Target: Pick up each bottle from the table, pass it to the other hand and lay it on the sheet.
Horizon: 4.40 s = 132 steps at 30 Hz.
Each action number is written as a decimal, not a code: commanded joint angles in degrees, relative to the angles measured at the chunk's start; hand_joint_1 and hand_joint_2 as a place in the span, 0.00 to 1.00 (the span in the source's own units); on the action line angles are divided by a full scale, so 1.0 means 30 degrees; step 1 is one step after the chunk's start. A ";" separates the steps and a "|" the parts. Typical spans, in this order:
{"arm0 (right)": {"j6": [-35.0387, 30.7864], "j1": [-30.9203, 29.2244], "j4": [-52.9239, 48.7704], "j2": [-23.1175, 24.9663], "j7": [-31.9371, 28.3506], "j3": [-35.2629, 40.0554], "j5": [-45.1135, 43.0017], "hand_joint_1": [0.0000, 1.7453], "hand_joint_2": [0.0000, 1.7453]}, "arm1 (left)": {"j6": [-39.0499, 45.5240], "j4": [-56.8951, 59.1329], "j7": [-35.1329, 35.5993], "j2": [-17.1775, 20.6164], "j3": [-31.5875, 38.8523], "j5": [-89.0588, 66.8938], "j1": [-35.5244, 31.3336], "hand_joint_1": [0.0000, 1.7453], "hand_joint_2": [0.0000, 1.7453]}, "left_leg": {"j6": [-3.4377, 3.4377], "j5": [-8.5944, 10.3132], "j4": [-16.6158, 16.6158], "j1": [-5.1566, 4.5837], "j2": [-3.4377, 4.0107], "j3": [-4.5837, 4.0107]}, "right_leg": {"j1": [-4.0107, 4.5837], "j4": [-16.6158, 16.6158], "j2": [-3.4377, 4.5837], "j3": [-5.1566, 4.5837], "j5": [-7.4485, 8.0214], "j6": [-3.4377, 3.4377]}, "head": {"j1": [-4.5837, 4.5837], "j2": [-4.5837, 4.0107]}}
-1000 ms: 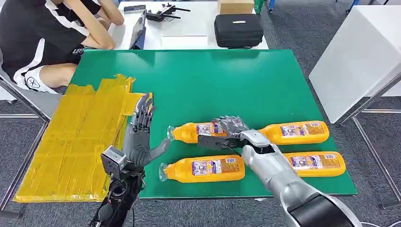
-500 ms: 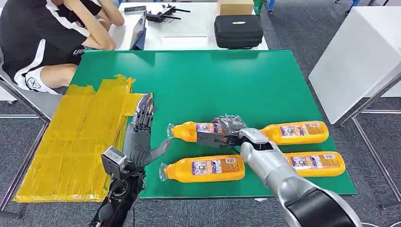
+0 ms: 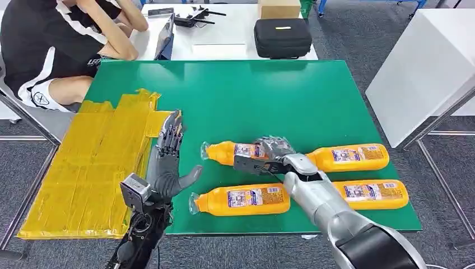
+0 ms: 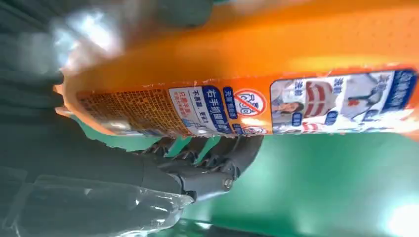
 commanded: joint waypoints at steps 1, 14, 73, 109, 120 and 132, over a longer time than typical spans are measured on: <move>-0.3468 0.0566 -0.1871 0.0060 -0.1080 -0.3242 -0.2000 1.00 1.00 | 0.0199 0.0070 0.0011 0.0488 0.0100 0.0049 0.0115 0.00 1.00 | -0.0036 -0.0007 0.0002 0.0008 0.0049 0.0000 | 0.0006 0.0000 0.0054 -0.0005 0.0007 -0.0002 | 0.0007 0.0000; -0.8009 0.2458 -0.6139 -0.0138 -0.3057 -0.5763 -0.3794 1.00 1.00 | 0.0519 -0.0041 0.0140 0.0502 -0.0134 -0.0131 0.0067 0.00 1.00 | -0.0028 0.0003 0.0004 0.0000 0.0001 -0.0090 | -0.0002 -0.0001 -0.0004 -0.0088 0.0013 0.0015 | 0.0000 0.0000; -0.1165 0.6901 -1.0812 0.1193 -0.9663 0.0567 -1.4966 1.00 1.00 | -0.2250 0.1093 0.4261 0.1170 -0.1266 0.1360 -0.3070 0.00 1.00 | -0.0060 0.0006 -0.0004 0.0017 -0.0003 -0.0097 | 0.0012 -0.0005 -0.0011 -0.0102 0.0002 0.0007 | 0.0000 0.0000; -0.0410 0.6779 -1.0118 0.1022 -0.9482 0.1472 -1.4270 1.00 1.00 | -0.2387 0.1487 0.3751 0.1045 -0.1568 0.2205 -0.3319 1.00 1.00 | -0.0045 0.0014 0.0000 0.0009 -0.0003 -0.0144 | 0.0005 0.0003 -0.0014 -0.0146 0.0011 0.0012 | 0.0007 0.0000; -0.0557 0.6858 -1.0341 0.1013 -0.9531 0.1358 -1.4251 1.00 1.00 | -0.2363 0.1495 0.3730 0.1044 -0.1537 0.2236 -0.3301 1.00 1.00 | -0.0064 -0.0001 0.0008 0.0018 0.0000 -0.0106 | 0.0012 0.0004 -0.0007 -0.0102 -0.0003 0.0010 | 0.0000 0.0000; -0.2085 0.7113 -1.2327 0.0372 -0.9409 0.0509 -1.3473 0.00 1.00 | -0.2304 0.1527 0.3672 0.0914 -0.1248 0.2215 -0.3334 1.00 1.00 | -0.0058 0.0003 0.0013 0.0009 -0.0011 -0.0118 | 0.0004 0.0013 -0.0019 -0.0116 -0.0004 0.0011 | 0.0000 0.0000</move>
